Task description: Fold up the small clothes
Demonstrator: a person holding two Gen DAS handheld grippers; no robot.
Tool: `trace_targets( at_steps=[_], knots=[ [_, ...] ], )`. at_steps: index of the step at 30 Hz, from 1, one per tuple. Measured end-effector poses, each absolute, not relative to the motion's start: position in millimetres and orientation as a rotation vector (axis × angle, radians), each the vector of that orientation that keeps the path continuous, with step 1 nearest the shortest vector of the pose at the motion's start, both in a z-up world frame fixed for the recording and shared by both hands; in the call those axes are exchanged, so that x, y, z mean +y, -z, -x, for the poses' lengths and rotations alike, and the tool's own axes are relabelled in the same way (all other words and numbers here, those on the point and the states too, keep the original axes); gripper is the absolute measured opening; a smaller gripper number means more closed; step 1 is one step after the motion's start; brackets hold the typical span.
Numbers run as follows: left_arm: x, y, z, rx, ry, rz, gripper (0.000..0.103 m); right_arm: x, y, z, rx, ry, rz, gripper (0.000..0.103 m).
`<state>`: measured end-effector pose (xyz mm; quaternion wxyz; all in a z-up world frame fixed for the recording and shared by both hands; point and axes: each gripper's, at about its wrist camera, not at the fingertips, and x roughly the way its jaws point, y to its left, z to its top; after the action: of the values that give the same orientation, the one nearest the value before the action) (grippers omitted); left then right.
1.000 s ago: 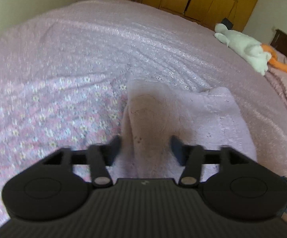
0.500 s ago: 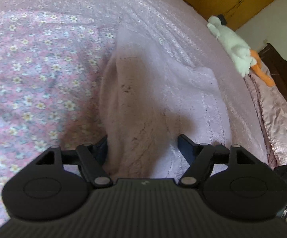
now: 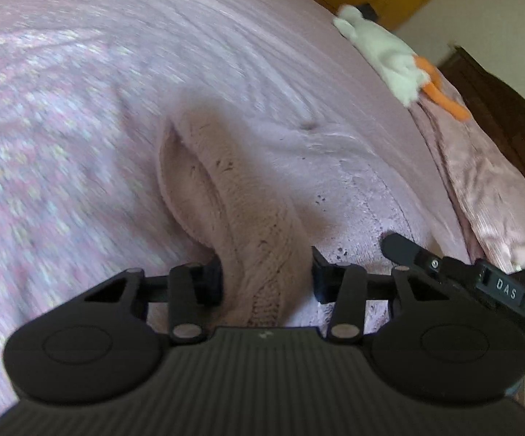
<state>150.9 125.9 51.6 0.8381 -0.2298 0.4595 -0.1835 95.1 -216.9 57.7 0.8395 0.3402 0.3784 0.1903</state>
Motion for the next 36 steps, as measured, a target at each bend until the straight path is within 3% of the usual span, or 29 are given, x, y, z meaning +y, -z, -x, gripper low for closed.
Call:
trace_targets(
  at_steps=[9,15,19,27,29,31,36],
  knots=[
    [70.4,-47.6,-89.7,1.01,0.483,0.376,0.049,-256.0,-28.7,-32.8,0.846,-0.299,-0.719,0.056],
    [62.2,-42.6,-73.0,1.02,0.368,0.242,0.062,-248.4,-16.9,-20.6,0.84,-0.26,-0.672,0.068],
    [72.6,-52.3,-52.3,0.984,0.328,0.19,0.062,-242.7,-29.2,-3.1,0.807,-0.233,-0.594,0.072],
    [80.7,-74.2,-6.9,0.919,0.251,0.113,0.06,-235.1,-46.0,52.4,0.784,-0.183,-0.44,0.093],
    [77.3,-74.3,1.9,0.911,0.24,0.09,0.074,-226.4,-45.1,64.3,0.781,-0.175,-0.388,0.099],
    [72.4,-72.9,12.2,0.89,0.218,0.07,0.08,-218.0,-44.1,73.5,0.769,-0.155,-0.321,0.101],
    [54.9,-64.6,32.3,0.851,0.171,-0.001,0.08,-198.1,-36.2,83.5,0.739,-0.099,-0.162,0.103]
  ],
)
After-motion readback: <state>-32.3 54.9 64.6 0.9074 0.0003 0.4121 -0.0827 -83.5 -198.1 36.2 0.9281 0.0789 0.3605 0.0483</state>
